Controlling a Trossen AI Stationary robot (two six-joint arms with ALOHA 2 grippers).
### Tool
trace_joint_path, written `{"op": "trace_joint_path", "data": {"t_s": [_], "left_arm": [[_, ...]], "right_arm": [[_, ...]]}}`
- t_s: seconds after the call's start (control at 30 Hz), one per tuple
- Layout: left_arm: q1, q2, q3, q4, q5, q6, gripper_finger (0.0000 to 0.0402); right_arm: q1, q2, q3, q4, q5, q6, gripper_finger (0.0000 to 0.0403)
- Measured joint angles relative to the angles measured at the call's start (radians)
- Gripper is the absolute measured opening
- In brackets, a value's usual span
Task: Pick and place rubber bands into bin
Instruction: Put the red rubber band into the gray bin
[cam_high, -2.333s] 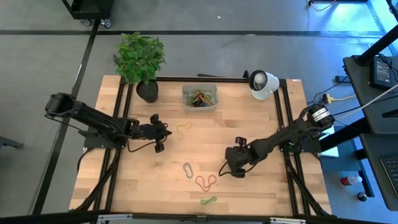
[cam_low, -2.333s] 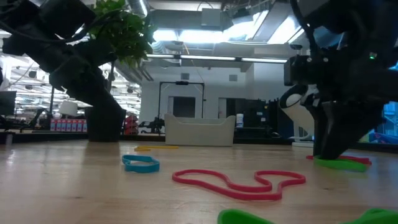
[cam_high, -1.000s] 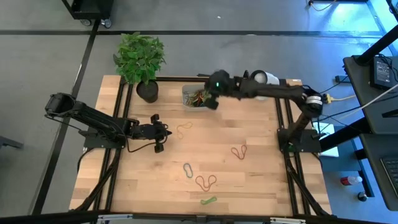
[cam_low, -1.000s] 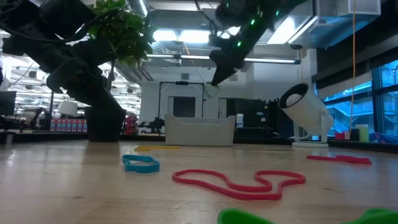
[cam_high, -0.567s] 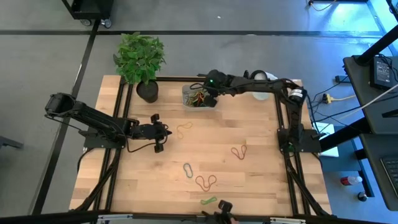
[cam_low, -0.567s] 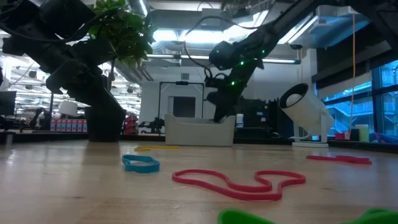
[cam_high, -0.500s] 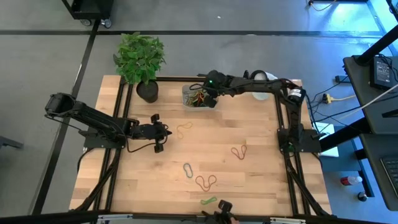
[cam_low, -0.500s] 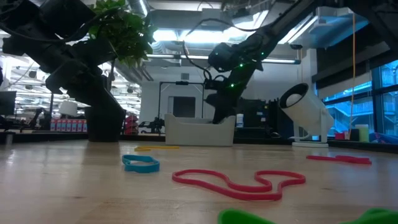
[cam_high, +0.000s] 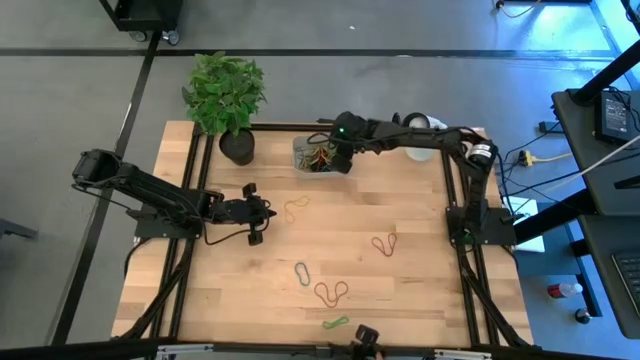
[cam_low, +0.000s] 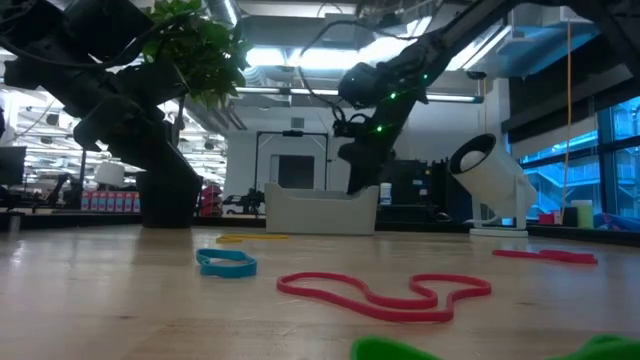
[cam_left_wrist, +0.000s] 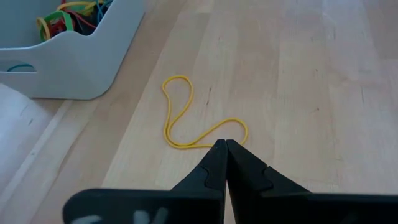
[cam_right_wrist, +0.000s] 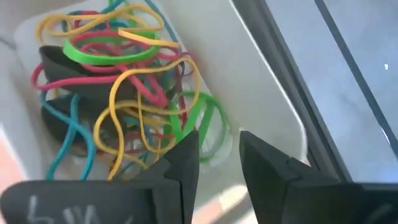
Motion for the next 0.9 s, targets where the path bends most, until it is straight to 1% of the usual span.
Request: {"op": "trace_joint_path", "data": {"t_s": [0.17,0.3,0.47,0.53,0.63,0.7,0.77,0.9], "left_arm": [[0.0,0.0,0.0,0.0,-0.01,0.0,0.0001],[0.0,0.0,0.0,0.0,-0.012,0.0,0.0003],[0.0,0.0,0.0,0.0,-0.025,0.0,0.0001],[0.0,0.0,0.0,0.001,-0.024,0.0,0.0003],[0.0,0.0,0.0,0.022,-0.018,0.0,0.0005],[0.0,0.0,0.0,0.045,-0.018,0.0,0.0005],[0.0,0.0,0.0,0.063,-0.017,0.0,0.0003],[0.0,0.0,0.0,0.075,-0.017,0.0,0.0001]], "right_arm": [[0.005,-0.079,0.0,-0.081,0.0,0.012,0.0119],[0.017,-0.164,0.0,-0.199,0.001,0.103,0.0113],[0.083,-0.243,0.0,-0.453,0.003,0.22,0.0071],[0.129,-0.275,-0.024,-0.508,0.003,0.266,0.0049],[0.218,-0.341,-0.115,-0.521,0.001,0.319,0.0018],[0.281,-0.398,-0.197,-0.511,0.0,0.376,0.0006],[0.347,-0.457,-0.289,-0.504,0.0,0.468,0.0007],[0.485,-0.58,-0.485,-0.441,0.001,0.635,0.003]]}}
